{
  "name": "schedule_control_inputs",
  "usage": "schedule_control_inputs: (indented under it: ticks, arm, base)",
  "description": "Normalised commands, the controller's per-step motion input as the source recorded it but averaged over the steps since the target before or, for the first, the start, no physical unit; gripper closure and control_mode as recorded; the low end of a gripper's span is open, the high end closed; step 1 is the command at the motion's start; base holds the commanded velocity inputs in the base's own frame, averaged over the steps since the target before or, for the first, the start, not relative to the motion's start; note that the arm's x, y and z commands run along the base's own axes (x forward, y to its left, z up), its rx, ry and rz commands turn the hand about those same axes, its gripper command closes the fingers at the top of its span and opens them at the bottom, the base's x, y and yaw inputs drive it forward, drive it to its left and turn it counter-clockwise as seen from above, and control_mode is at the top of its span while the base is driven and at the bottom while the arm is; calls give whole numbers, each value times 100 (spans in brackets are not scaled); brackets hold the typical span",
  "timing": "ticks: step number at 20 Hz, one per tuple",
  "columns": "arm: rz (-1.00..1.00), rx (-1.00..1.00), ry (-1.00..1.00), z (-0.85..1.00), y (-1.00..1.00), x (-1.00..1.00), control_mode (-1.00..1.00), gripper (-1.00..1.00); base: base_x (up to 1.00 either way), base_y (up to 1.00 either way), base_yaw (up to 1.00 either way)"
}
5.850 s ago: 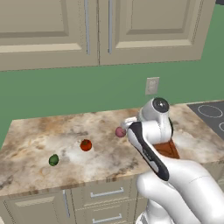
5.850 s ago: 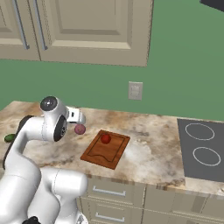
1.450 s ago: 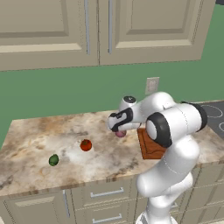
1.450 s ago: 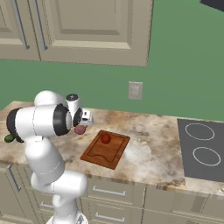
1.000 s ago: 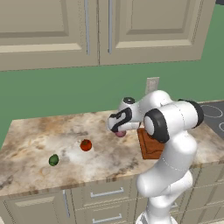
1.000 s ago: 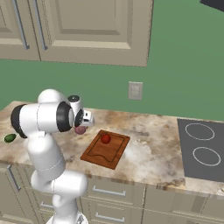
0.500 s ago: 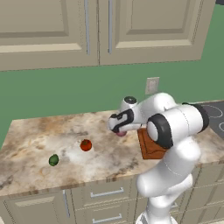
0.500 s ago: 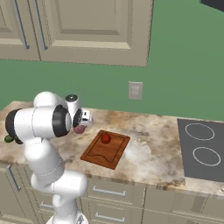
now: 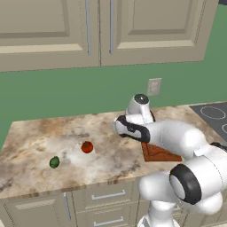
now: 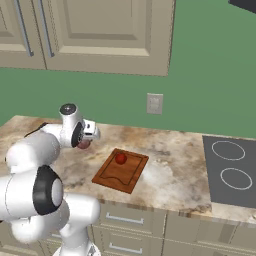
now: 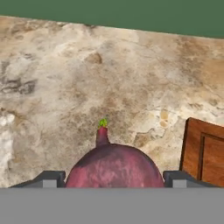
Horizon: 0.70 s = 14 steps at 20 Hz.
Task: Place the avocado, onion, tomato, and bell pepper on the cutting board.
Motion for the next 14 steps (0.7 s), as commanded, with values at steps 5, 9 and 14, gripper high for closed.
schedule_control_inputs:
  ticks: [5, 9, 14]
  arm:
    - [0, 0, -5, 93, -11, -98, -100, 100]
    - [0, 0, -5, 100, -29, -99, -100, 100]
    - [0, 0, -4, 94, -42, -94, -100, 100]
  base:
    - [0, 0, 0]
    - [0, 0, 0]
    - [0, 0, 0]
